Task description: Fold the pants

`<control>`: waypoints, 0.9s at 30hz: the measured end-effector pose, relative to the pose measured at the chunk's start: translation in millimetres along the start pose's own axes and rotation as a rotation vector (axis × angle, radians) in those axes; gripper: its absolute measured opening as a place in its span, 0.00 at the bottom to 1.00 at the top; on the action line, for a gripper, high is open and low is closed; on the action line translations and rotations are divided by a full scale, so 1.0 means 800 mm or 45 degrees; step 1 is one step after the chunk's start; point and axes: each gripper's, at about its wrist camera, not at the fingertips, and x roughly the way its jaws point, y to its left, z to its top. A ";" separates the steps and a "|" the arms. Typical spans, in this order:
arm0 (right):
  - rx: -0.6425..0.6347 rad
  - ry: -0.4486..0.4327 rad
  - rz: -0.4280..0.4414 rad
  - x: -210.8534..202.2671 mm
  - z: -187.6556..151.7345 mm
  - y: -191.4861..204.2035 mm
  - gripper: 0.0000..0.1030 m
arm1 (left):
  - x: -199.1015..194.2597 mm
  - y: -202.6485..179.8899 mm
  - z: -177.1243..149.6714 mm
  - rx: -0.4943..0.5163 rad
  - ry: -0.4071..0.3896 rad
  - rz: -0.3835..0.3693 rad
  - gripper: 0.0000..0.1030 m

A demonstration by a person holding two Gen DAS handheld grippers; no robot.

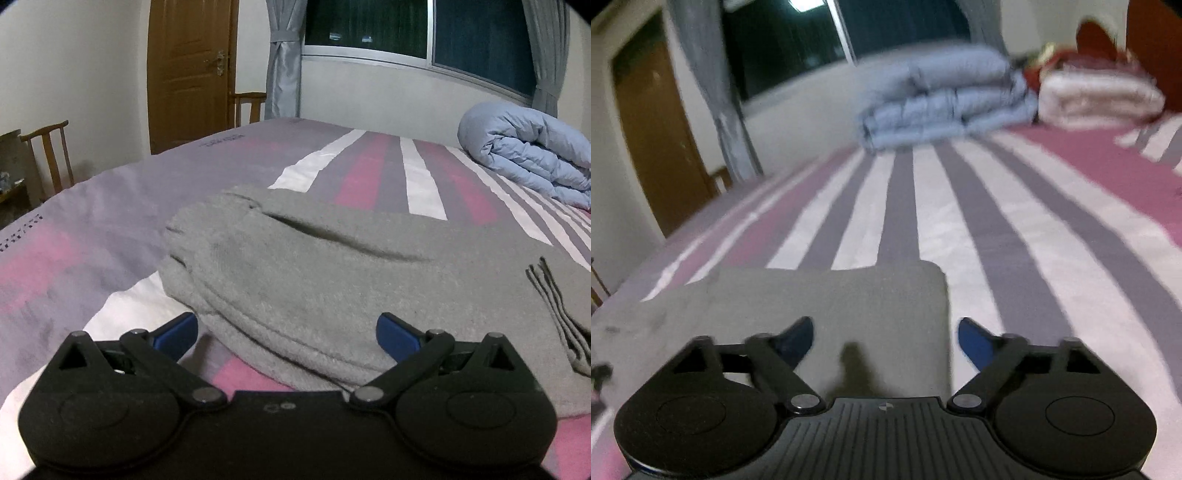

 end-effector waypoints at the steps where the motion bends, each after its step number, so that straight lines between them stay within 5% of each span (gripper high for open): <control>1: -0.029 -0.028 -0.005 -0.016 -0.011 0.000 0.84 | 0.000 0.001 0.000 -0.007 0.003 -0.005 0.94; 12: 0.024 -0.026 -0.001 -0.073 -0.041 0.019 0.84 | 0.037 0.076 0.001 -0.390 0.131 -0.255 0.93; 18: 0.012 -0.048 -0.016 -0.079 -0.044 0.020 0.84 | 0.080 0.114 0.010 -0.569 0.090 -0.452 0.93; 27: 0.022 -0.057 -0.057 -0.070 -0.042 0.017 0.84 | 0.086 0.134 -0.003 -0.716 -0.045 -0.586 0.93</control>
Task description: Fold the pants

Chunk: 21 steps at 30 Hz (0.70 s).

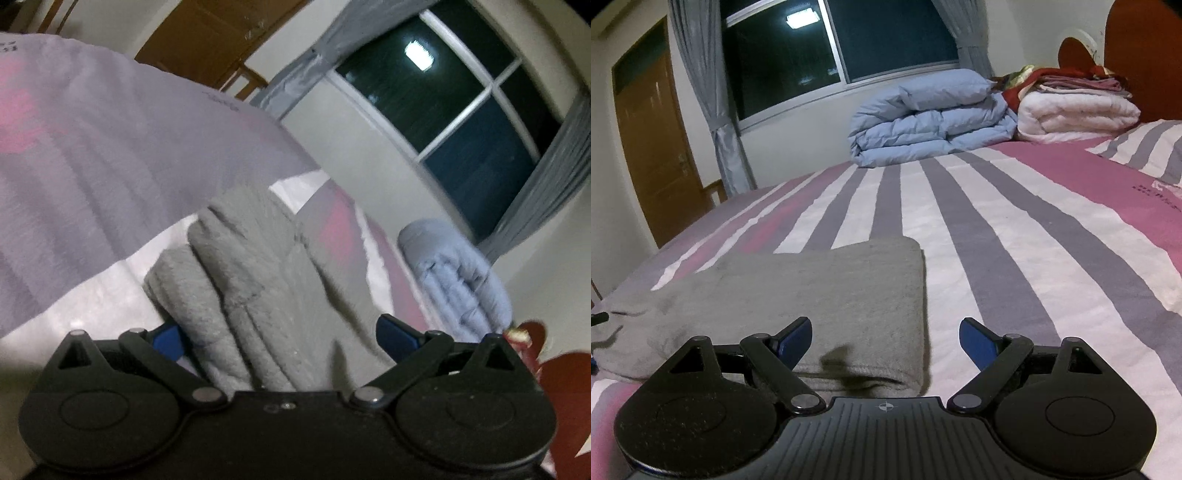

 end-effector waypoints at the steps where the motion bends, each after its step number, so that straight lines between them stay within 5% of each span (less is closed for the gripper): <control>1: 0.009 -0.005 -0.003 0.000 0.000 -0.001 0.84 | -0.005 0.003 -0.002 -0.016 -0.014 -0.021 0.92; 3: 0.039 0.001 -0.009 0.001 0.001 -0.007 0.84 | -0.008 0.006 -0.003 -0.036 -0.025 -0.040 0.91; 4: 0.057 0.001 -0.017 0.001 0.001 -0.009 0.84 | -0.007 0.005 -0.002 -0.031 -0.011 -0.028 0.81; 5: 0.069 0.000 -0.023 0.001 0.002 -0.012 0.84 | -0.005 0.003 0.000 -0.027 0.008 0.031 0.62; 6: 0.081 0.000 -0.030 0.000 0.003 -0.015 0.84 | -0.003 0.006 0.003 -0.044 0.030 0.080 0.23; 8: 0.114 0.000 -0.038 -0.003 0.007 -0.021 0.84 | -0.006 0.005 0.001 -0.067 0.020 0.074 0.22; 12: 0.170 -0.033 -0.031 -0.020 0.025 -0.040 0.84 | -0.033 -0.051 0.001 0.133 -0.074 0.056 0.21; 21: 0.284 -0.065 -0.045 -0.064 0.053 -0.109 0.84 | -0.026 -0.220 -0.031 0.494 -0.025 -0.199 0.20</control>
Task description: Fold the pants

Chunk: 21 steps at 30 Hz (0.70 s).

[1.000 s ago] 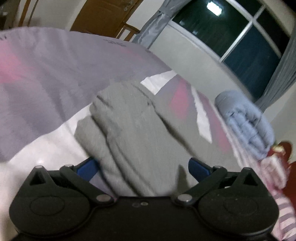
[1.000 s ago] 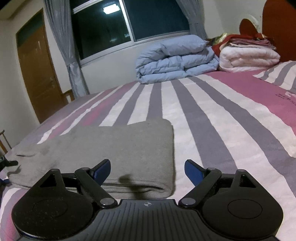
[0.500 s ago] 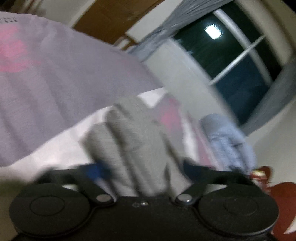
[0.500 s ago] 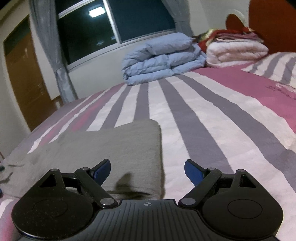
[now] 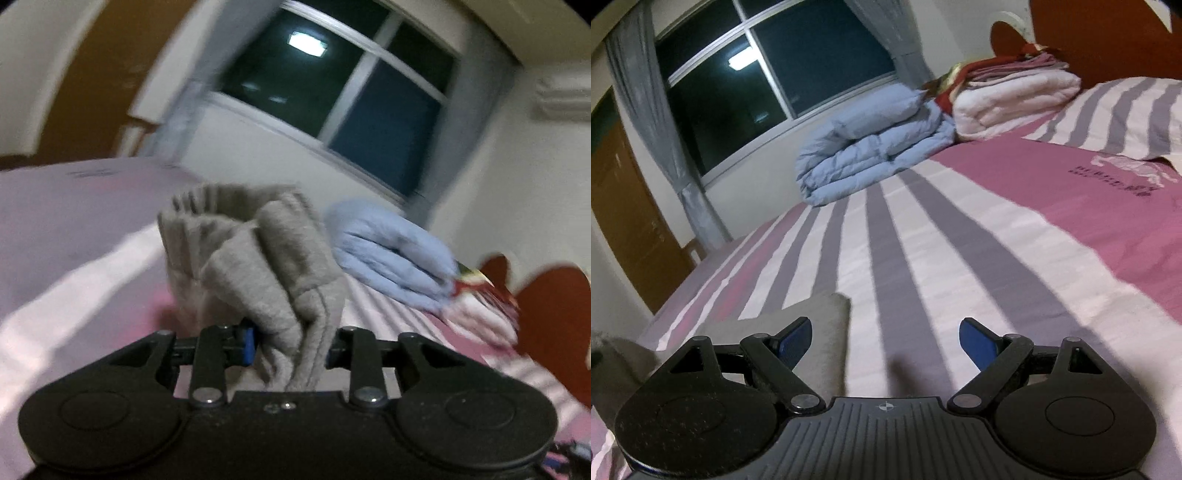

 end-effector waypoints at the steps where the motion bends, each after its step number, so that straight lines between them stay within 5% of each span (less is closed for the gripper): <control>1: 0.010 -0.001 -0.007 -0.004 0.003 -0.008 0.84 | 0.009 -0.022 -0.004 0.022 0.017 -0.053 0.20; 9: 0.136 -0.035 -0.071 -0.037 0.018 -0.074 0.84 | 0.077 -0.187 -0.097 0.213 0.243 -0.282 0.20; 14: 0.194 -0.045 -0.099 -0.056 0.018 -0.100 0.84 | 0.103 -0.256 -0.168 0.377 0.372 -0.158 0.27; 15: 0.201 -0.046 -0.100 -0.059 0.018 -0.103 0.84 | 0.101 -0.263 -0.176 0.406 0.377 -0.150 0.49; 16: 0.206 -0.047 -0.101 -0.062 0.018 -0.105 0.84 | 0.096 -0.266 -0.180 0.419 0.367 -0.205 0.84; 17: 0.210 -0.046 -0.104 -0.064 0.017 -0.106 0.84 | 0.091 -0.266 -0.180 0.395 0.345 -0.280 0.95; 19: 0.223 -0.042 -0.098 -0.065 0.018 -0.108 0.84 | 0.075 -0.259 -0.173 0.389 0.300 -0.333 0.92; 21: 0.247 -0.034 -0.085 -0.066 0.016 -0.104 0.84 | 0.065 -0.249 -0.160 0.411 0.295 -0.285 0.92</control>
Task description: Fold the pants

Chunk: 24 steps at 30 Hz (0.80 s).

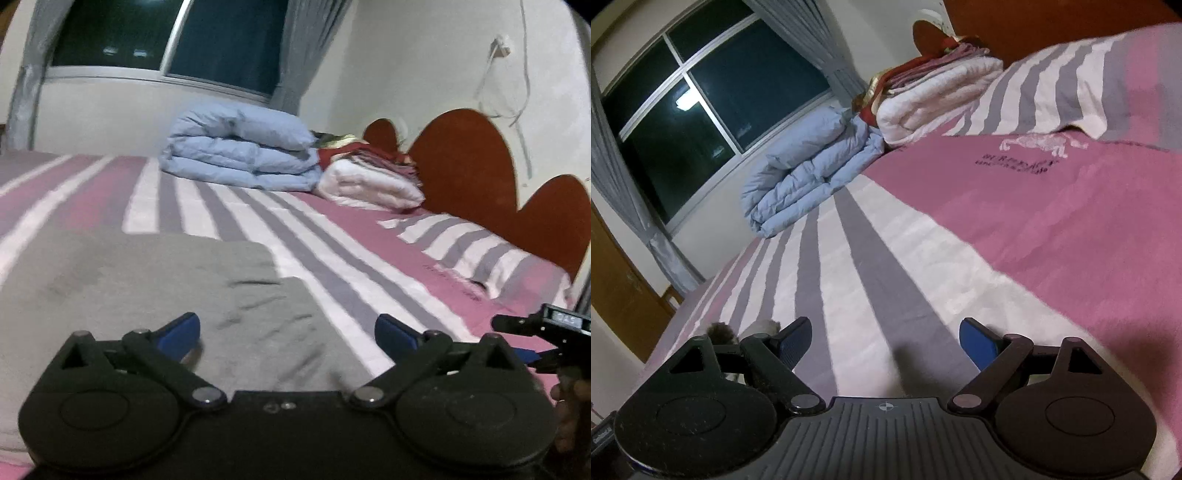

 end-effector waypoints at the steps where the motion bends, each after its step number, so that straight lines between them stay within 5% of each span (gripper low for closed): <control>1: 0.011 0.010 0.017 0.001 -0.001 0.004 0.84 | -0.013 0.015 0.003 -0.011 -0.023 0.020 0.92; 13: -0.043 0.186 0.357 0.040 -0.057 0.131 0.84 | -0.144 0.202 -0.024 -0.057 -0.076 0.619 0.94; 20: 0.020 0.297 0.446 0.086 -0.086 0.192 0.84 | -0.150 0.234 -0.030 -0.127 -0.053 0.658 0.94; 24: 0.057 0.415 0.346 0.128 -0.097 0.217 0.84 | -0.157 0.258 -0.033 -0.246 -0.058 0.644 0.94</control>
